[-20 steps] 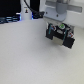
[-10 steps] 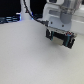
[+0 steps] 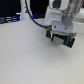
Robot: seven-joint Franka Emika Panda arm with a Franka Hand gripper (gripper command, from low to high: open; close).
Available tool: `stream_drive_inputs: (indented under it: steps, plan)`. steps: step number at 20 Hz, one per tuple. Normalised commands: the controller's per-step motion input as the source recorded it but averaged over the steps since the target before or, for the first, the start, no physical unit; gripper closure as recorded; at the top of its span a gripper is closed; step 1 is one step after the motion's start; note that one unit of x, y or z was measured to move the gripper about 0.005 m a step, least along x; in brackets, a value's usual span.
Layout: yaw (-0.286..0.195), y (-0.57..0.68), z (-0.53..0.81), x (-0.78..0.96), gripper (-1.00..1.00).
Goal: Open the kcup holder, insert the kcup into the holder, and close the kcup holder
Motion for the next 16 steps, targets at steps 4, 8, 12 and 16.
stream_drive_inputs:
  steps: [4, 8, 12, 16]
  plan:
    - [0.162, 0.33, -0.07, -0.43, -1.00]
    - [0.099, 0.55, -0.01, -0.38, -1.00]
    - [0.087, 0.62, 0.00, -0.37, -1.00]
    - [0.070, 0.65, 0.00, -0.42, -1.00]
